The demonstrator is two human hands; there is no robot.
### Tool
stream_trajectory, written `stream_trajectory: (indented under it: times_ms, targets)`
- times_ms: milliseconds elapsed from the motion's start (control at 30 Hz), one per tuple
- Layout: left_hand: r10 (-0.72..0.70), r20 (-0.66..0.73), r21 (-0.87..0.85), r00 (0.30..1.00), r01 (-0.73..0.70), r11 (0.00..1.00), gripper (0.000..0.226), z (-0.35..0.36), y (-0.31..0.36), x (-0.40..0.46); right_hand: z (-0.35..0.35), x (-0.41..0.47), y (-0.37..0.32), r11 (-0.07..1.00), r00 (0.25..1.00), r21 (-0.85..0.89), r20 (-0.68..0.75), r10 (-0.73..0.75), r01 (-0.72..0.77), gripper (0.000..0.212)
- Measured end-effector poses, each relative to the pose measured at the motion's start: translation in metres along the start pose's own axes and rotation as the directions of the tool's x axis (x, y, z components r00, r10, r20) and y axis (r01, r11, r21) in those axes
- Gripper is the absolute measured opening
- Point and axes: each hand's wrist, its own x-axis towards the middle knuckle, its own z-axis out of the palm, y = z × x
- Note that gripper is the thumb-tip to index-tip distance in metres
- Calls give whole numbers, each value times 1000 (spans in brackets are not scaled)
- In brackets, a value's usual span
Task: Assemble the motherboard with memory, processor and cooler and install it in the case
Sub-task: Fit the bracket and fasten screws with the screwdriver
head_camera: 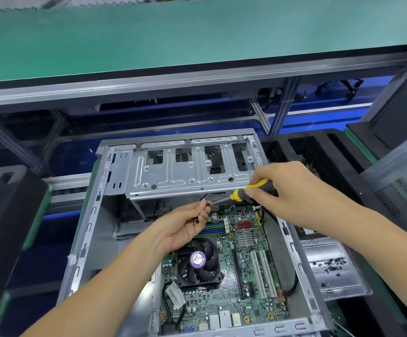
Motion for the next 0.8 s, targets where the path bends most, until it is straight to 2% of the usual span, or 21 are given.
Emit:
stream_trajectory:
  times_ms: [233,367,533,600,800]
  targets:
    - [-47,-7,-107,999,46,993,17,3,-2,0,0,-1,1,1000,1000,5,-5,-20,20,16]
    - [-42,-3,-98,999,41,994,15,4,-2,-1,0,-2,-1,998,998,-23,-7,-55,55,16]
    - [47,4,-32,999,-47,998,13,7,-1,0,-2,-1,-2,993,1000,-121,-7,-16,15,43]
    - [87,9,19,996,-87,996,15,7,0,2,-5,0,-1,988,1000,-154,-1,-2,2,45]
    - [124,-1,83,992,-124,989,13,5,1,2,-10,3,0,987,998,-150,30,-49,53,15]
